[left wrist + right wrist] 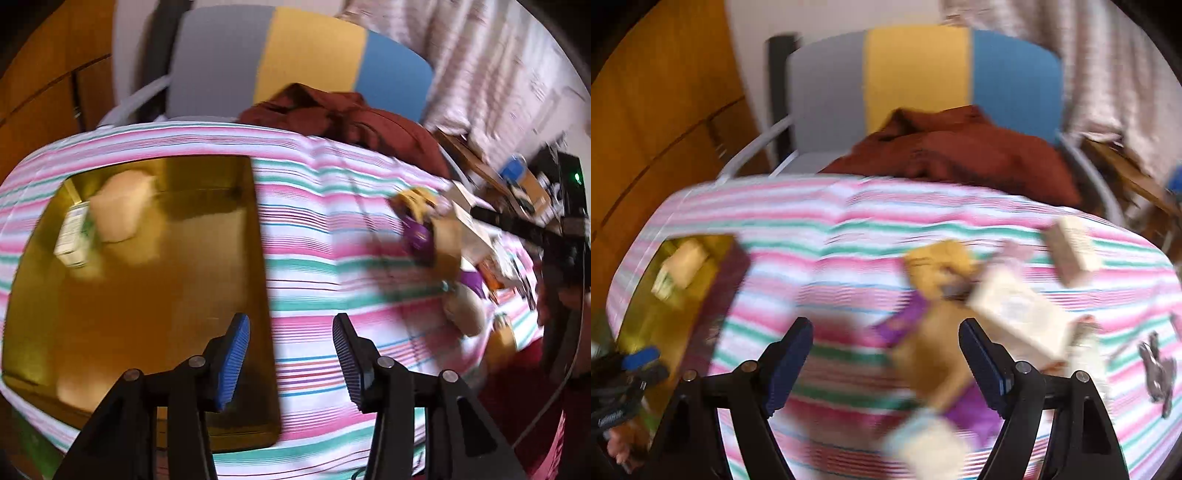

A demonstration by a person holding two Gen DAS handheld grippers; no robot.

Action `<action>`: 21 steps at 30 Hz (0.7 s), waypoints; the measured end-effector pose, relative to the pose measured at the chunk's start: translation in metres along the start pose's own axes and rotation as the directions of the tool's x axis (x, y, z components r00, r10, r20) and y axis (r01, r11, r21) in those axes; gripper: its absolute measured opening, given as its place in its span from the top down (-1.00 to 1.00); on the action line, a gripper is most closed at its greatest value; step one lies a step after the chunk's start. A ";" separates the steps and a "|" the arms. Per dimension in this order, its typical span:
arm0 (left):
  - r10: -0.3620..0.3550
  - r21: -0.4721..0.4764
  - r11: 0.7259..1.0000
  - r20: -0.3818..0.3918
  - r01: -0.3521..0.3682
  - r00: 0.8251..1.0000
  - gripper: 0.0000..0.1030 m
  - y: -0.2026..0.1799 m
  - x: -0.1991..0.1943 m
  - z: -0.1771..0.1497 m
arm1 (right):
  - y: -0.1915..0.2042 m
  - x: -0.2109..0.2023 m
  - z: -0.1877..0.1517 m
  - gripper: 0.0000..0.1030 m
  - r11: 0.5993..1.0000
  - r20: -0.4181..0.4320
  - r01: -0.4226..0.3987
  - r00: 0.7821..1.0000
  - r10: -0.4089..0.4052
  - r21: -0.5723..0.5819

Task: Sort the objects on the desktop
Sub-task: 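Move both tools back over the pile of items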

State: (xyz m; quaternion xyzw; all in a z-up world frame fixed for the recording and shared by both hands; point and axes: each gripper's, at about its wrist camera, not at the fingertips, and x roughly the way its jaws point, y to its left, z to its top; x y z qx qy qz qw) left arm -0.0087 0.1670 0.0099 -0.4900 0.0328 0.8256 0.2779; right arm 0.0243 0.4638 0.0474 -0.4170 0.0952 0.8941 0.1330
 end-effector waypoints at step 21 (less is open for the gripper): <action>-0.209 0.270 0.914 -0.328 0.303 0.921 0.04 -0.188 0.100 0.015 | -0.118 0.019 -0.041 -0.79 0.872 -0.089 -0.090 0.985 0.151 0.480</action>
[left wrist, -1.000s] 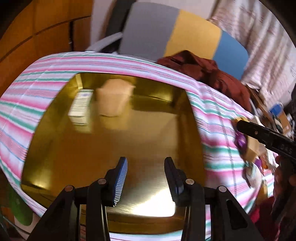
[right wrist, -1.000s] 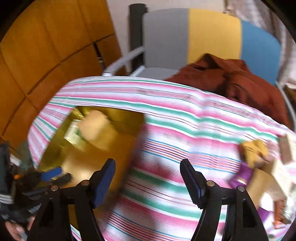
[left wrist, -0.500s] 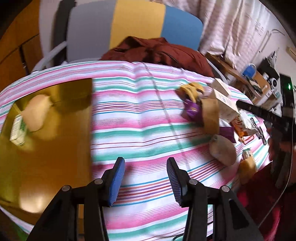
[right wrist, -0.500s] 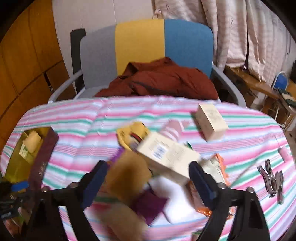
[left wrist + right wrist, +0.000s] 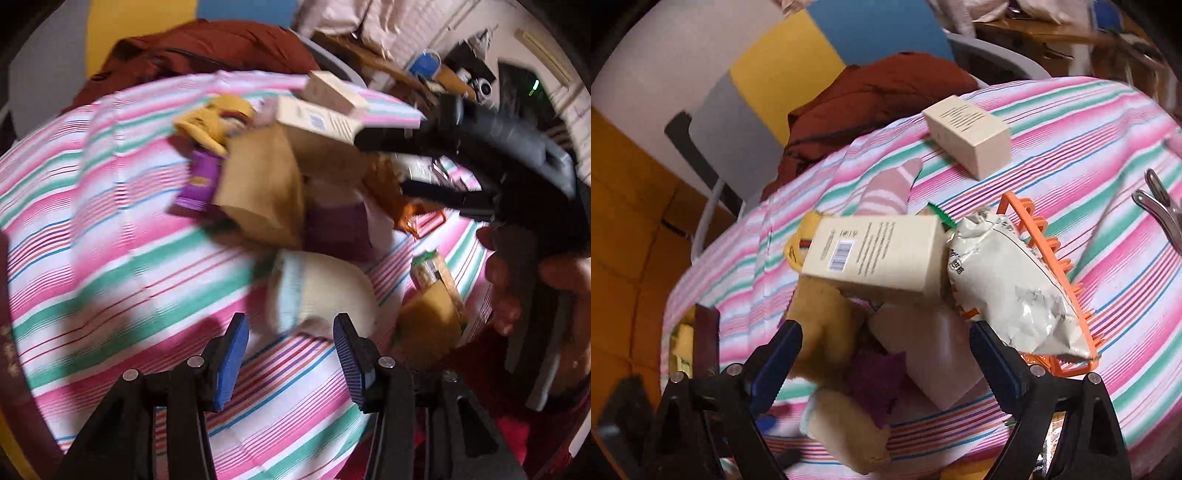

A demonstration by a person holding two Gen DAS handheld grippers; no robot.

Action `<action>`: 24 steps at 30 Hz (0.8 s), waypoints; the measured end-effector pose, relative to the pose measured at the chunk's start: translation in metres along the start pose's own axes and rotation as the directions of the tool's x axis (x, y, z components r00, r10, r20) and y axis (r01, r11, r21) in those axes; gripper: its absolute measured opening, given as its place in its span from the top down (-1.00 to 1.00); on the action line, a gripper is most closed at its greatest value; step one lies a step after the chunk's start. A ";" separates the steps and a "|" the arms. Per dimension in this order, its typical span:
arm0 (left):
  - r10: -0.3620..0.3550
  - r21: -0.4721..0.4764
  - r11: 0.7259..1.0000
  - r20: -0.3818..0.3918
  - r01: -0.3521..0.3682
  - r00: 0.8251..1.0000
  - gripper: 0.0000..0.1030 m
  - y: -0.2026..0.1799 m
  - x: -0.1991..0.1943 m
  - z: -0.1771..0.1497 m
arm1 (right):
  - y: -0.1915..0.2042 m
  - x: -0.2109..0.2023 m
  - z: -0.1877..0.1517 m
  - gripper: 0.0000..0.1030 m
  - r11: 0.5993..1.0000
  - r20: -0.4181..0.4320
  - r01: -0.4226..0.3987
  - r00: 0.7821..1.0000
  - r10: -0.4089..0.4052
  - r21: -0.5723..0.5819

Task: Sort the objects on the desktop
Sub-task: 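Move both tools back over the pile of items, then grasp the light blue-and-white sock with the left tool while the right grasps a tan sponge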

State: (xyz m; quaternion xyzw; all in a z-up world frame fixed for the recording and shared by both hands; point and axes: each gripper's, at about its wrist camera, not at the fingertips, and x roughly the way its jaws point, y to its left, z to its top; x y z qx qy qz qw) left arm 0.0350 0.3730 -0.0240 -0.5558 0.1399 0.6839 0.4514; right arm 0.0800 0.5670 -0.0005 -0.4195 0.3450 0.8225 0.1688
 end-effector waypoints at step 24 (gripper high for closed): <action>-0.255 -0.102 0.960 0.068 0.261 0.965 -0.10 0.021 0.026 -0.021 | 0.021 0.009 -0.006 -0.79 0.991 -0.032 0.022 0.999 -0.027 -0.131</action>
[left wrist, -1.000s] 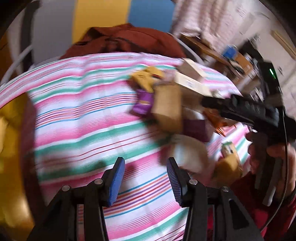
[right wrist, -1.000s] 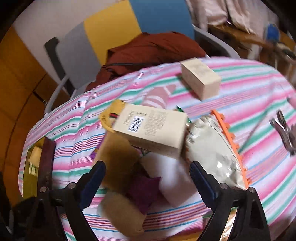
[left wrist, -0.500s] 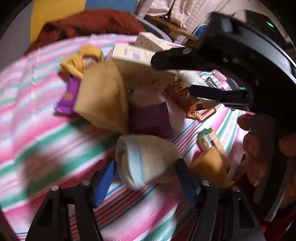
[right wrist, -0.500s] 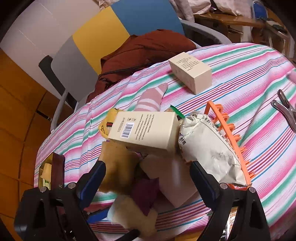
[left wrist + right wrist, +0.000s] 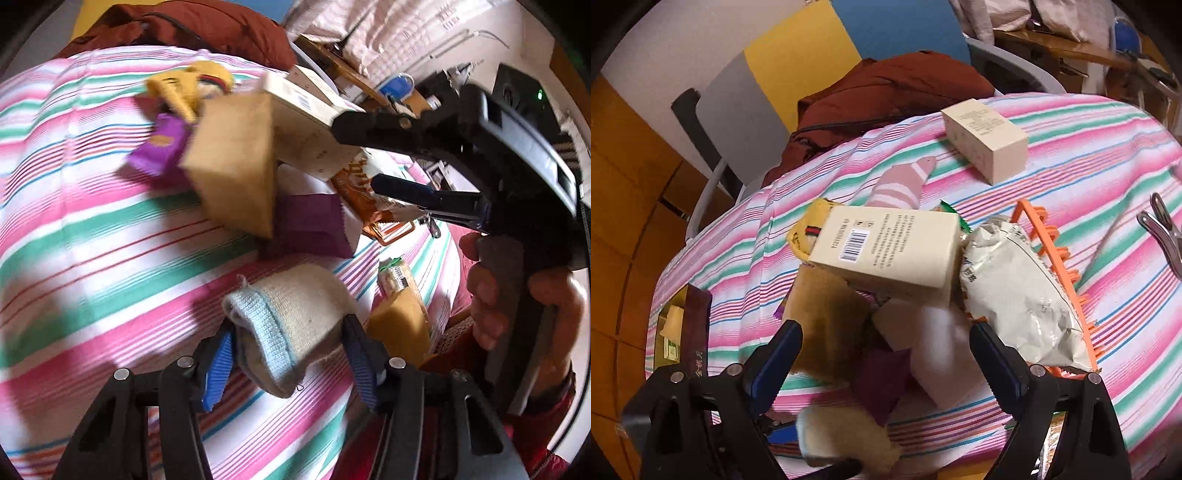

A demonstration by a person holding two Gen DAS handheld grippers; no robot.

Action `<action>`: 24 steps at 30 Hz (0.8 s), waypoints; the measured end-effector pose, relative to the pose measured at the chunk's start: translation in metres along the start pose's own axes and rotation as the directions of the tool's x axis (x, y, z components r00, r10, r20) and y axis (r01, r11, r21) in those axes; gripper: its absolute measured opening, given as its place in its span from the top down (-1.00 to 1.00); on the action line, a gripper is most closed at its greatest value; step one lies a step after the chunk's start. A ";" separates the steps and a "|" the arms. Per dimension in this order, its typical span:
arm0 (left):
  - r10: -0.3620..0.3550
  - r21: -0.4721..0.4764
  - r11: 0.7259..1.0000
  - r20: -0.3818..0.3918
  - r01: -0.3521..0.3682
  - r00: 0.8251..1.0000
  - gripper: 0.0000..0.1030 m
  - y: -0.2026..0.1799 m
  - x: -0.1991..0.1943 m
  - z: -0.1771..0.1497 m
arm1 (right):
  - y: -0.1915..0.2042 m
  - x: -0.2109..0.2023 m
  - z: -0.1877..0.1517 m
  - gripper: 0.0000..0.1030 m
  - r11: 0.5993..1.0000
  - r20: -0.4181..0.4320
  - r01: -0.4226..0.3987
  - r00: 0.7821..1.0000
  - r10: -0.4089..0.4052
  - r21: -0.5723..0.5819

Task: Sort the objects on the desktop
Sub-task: 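Grasp the light blue-and-white sock with the left tool while the right grasps a tan sponge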

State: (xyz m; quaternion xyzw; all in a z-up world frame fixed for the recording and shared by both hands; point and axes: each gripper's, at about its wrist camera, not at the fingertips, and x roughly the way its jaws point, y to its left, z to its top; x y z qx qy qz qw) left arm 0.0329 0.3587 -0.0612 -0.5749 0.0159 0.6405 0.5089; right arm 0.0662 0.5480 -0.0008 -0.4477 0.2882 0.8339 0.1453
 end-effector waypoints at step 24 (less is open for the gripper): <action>0.199 -0.139 0.974 0.163 -0.178 0.966 -0.24 0.056 -0.076 -0.029 | 0.050 0.053 -0.009 -0.24 0.982 -0.146 -0.051 0.989 0.024 -0.184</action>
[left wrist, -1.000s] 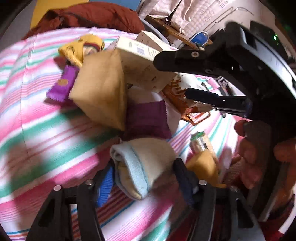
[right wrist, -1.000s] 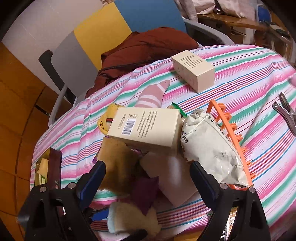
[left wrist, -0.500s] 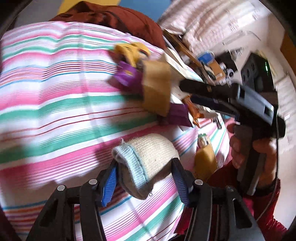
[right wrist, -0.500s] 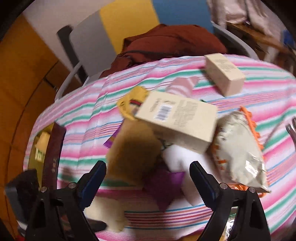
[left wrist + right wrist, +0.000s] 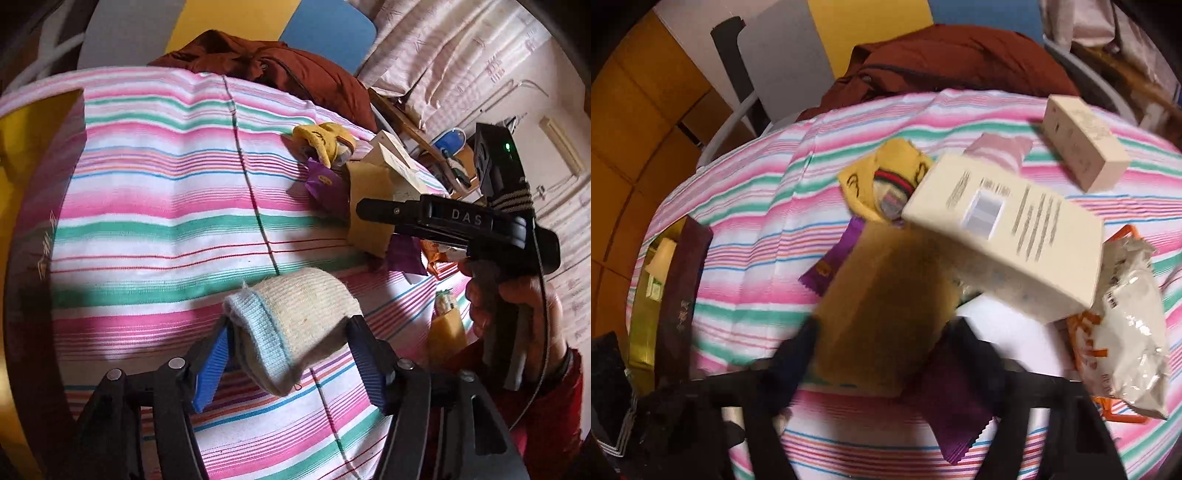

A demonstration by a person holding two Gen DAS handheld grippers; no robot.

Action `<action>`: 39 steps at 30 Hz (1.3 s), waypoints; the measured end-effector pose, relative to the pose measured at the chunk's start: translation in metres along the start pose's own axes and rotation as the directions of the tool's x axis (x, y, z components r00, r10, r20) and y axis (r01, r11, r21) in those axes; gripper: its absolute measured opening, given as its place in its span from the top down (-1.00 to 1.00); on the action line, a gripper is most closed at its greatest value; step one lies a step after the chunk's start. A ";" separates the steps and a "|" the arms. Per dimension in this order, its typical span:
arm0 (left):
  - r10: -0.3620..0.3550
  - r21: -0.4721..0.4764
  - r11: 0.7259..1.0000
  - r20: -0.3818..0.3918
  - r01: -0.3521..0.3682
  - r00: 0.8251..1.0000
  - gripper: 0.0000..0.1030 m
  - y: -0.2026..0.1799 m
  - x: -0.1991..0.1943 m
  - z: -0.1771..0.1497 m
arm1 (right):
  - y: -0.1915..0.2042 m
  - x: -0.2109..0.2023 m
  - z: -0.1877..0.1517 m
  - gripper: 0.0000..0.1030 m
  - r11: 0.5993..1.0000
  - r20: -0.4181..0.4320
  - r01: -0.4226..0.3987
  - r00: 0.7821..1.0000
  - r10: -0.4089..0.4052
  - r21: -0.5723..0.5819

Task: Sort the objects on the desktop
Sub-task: 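Grasp the light blue-and-white sock with the left tool while the right grasps a tan sponge, then carry the sock and tan sponge to the gold tray while the right tool releases the sponge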

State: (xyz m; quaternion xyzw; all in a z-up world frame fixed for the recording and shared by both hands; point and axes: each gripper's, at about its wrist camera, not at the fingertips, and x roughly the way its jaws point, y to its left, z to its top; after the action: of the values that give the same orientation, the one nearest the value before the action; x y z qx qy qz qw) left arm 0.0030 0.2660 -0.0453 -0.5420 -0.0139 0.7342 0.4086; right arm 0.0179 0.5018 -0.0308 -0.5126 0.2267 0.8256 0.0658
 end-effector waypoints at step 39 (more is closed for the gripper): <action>-0.138 0.007 0.990 0.173 0.139 0.975 -0.06 0.027 -0.073 -0.032 | 0.039 -0.025 -0.010 -0.16 0.979 0.109 0.009 0.994 0.014 -0.206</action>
State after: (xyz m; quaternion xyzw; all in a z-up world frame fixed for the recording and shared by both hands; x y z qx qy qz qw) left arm 0.0187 0.1899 -0.0133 -0.4750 -0.0887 0.7482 0.4547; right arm 0.0247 0.4656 -0.0005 -0.4702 0.1366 0.8716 0.0237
